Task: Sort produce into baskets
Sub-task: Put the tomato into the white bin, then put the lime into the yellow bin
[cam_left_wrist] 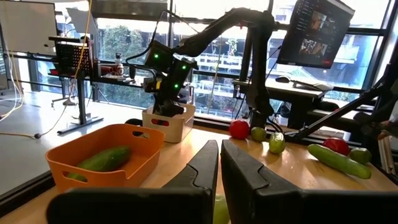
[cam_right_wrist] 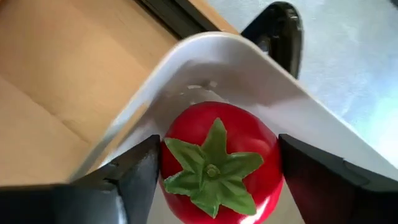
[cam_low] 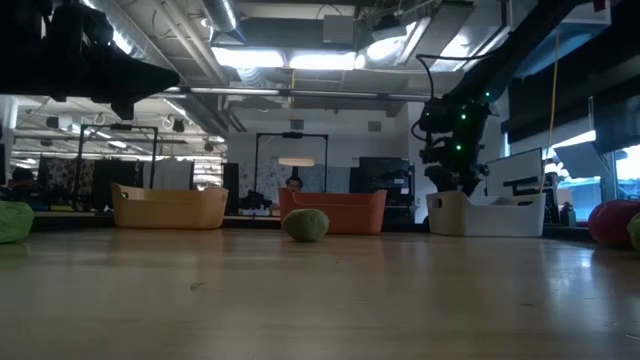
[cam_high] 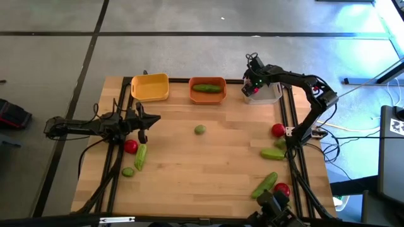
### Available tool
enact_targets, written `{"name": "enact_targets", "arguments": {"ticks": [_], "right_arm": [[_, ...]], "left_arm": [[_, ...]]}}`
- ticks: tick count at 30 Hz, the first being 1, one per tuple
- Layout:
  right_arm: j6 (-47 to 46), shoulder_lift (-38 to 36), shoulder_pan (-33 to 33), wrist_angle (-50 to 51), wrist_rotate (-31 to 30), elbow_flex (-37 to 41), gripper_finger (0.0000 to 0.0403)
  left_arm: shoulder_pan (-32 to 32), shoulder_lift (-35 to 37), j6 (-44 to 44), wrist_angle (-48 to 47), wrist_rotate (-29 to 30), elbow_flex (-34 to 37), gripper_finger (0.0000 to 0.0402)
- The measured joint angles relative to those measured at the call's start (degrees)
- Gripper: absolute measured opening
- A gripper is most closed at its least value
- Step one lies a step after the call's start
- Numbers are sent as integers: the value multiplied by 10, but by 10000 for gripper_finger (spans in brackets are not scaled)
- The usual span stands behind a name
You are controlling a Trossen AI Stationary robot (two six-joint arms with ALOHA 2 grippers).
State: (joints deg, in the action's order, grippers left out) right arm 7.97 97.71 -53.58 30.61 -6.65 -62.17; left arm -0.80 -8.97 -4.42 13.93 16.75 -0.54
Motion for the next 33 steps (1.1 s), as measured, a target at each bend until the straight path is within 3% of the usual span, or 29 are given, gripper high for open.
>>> {"name": "enact_targets", "arguments": {"ticks": [7,15,25,33], "right_arm": [[0,-1,0,9,-13,0,374],[0,-64,0,19,-5,0,383],[-43,-153,12,22,151,0,383],[-31,-158,112,-14,182,0,383]], "left_arm": [[0,0,0,0,0,0,17],[0,0,1,0,0,0,17],[0,0,-2,0,0,0,17],[0,0,-1,0,0,0,17]]}}
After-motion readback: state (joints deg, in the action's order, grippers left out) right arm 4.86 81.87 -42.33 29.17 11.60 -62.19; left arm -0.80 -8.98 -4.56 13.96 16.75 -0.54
